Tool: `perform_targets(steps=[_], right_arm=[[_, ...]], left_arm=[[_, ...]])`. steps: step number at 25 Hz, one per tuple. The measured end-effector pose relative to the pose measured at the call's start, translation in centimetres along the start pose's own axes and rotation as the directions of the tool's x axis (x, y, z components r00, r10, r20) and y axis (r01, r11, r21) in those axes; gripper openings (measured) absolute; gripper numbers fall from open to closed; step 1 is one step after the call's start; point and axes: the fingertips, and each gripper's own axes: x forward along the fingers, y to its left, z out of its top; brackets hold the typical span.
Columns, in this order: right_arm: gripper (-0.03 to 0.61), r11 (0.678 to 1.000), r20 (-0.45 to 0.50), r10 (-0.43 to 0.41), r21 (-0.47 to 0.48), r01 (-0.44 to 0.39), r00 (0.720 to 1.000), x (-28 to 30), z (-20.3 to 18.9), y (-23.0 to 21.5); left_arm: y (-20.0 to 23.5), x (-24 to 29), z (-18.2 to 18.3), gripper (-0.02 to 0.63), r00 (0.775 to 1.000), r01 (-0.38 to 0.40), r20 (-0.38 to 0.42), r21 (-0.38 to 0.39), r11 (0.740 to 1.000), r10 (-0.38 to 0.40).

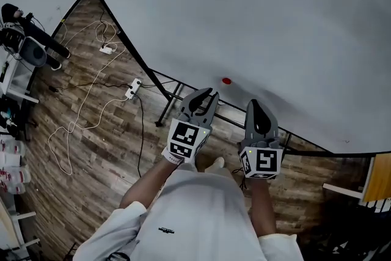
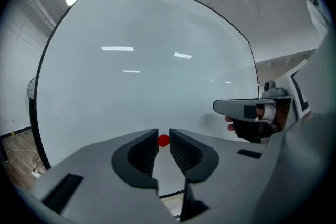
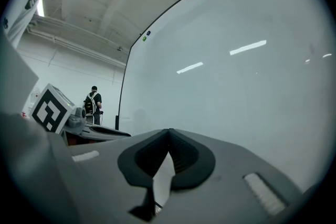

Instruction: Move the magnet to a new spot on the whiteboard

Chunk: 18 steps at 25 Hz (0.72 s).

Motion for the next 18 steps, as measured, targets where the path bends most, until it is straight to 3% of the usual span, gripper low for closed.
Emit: perform_targets(steps=[5, 10, 18], right_arm=[[0.003, 1.000, 0.003, -0.013, 0.010, 0.013, 1.000, 0.1, -0.8, -0.1], [0.003, 1.000, 0.020, 0.018, 0.009, -0.019, 1.000, 0.0, -1.0, 0.4], [0.003, 1.000, 0.010, -0.003, 0.005, 0.003, 1.000, -0.4, -1.3, -0.1]], left_arm=[[0.1, 1.5, -0.9, 0.108, 1.000, 0.003, -0.006, 0.021, 1.000, -0.003], [0.2, 2.7, -2.3, 0.133, 1.000, 0.005, -0.013, 0.014, 1.000, -0.004], [0.1, 4.3, -2.6, 0.173, 1.000, -0.012, 0.006, 0.002, 1.000, 0.012]])
